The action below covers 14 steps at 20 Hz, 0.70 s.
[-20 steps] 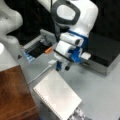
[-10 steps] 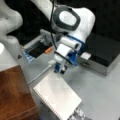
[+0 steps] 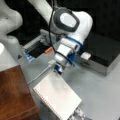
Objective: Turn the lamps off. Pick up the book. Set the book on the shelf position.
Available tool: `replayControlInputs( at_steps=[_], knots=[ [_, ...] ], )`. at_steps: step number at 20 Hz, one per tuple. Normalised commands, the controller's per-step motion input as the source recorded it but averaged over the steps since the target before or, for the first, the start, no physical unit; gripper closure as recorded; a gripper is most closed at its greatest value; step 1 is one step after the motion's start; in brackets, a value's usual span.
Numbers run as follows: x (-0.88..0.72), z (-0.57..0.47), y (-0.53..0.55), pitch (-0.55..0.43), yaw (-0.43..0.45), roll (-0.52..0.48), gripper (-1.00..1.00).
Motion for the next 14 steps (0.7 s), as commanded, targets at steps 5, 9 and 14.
replayControlInputs(
  at_steps=[5, 9, 14],
  knots=[
    [-0.02, 0.02, -0.07, 0.093, 0.273, -0.323, -1.0],
    [-0.01, -0.03, -0.06, 0.067, 0.24, -0.258, -1.0],
    [0.01, -0.11, -0.03, 0.027, 0.176, -0.189, -1.0]
  ],
)
